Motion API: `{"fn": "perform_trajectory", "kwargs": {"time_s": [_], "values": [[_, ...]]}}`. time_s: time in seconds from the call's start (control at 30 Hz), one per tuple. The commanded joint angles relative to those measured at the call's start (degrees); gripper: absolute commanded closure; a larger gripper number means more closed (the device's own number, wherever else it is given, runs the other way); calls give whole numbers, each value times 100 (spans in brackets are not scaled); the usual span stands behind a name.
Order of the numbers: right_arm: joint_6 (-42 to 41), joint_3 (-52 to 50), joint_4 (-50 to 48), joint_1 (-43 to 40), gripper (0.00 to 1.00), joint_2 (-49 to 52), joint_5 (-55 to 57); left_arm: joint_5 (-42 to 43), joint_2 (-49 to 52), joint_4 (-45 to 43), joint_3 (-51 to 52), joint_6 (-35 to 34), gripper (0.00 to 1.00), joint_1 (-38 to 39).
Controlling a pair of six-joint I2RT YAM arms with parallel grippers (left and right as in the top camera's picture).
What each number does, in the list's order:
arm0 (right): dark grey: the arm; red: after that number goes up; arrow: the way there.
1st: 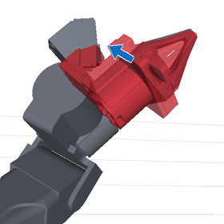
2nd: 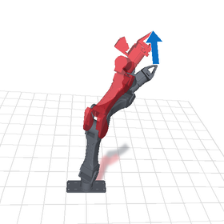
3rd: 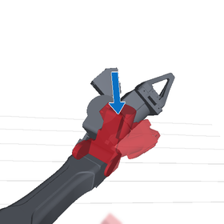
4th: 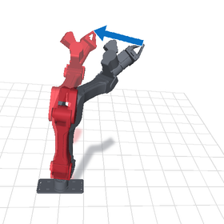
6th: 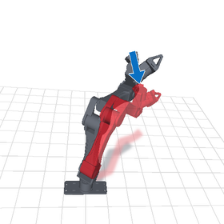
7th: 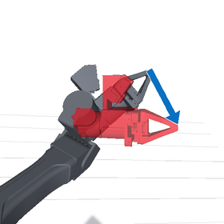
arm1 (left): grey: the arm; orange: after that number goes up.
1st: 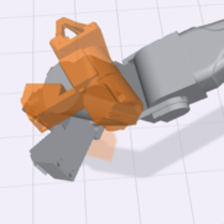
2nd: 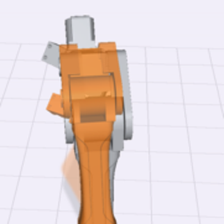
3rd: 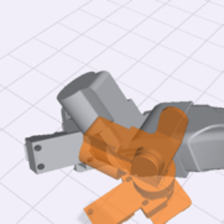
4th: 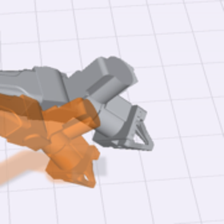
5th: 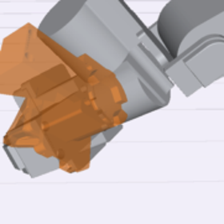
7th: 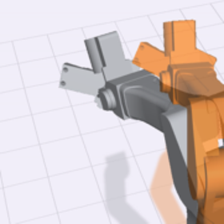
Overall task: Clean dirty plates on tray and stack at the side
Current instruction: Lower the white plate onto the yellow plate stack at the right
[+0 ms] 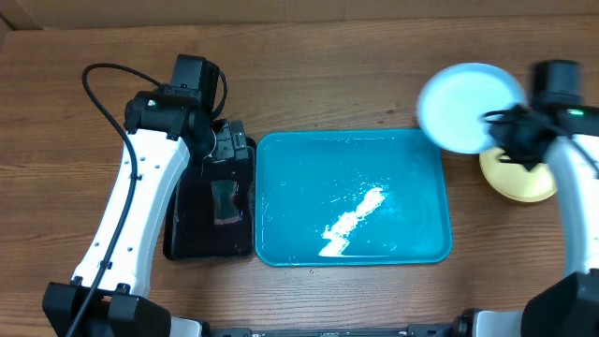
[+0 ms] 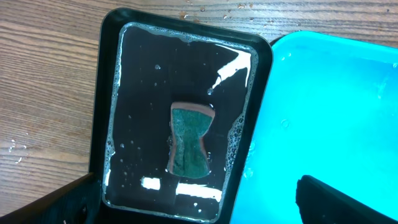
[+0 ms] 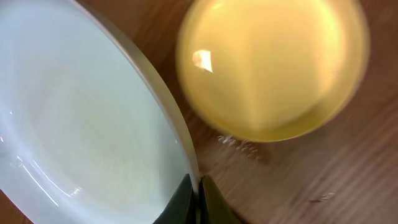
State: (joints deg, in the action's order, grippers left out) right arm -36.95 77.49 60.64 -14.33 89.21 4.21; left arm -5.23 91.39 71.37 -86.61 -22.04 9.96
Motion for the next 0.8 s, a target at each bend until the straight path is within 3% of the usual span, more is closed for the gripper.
{"fn": "perform_trajectory", "kwargs": {"time_s": [0.0, 0.3, 0.67, 0.7, 0.77], "values": [[-188, -31, 63, -798, 96, 181, -262, -74, 20, 11, 39, 125, 0, -57], [-37, -31, 127, -2157, 96, 761, -262, -74, 20, -11, 39, 125, 0, -57], [138, -31, 74, -2179, 96, 1478, -129, -74, 20, -15, 39, 125, 0, -57], [136, -31, 76, -2179, 95, 1478, -129, -72, 20, -13, 39, 125, 0, -57], [138, -31, 76, -2179, 72, 1478, -131, -72, 20, -9, 39, 125, 0, -57]]}}
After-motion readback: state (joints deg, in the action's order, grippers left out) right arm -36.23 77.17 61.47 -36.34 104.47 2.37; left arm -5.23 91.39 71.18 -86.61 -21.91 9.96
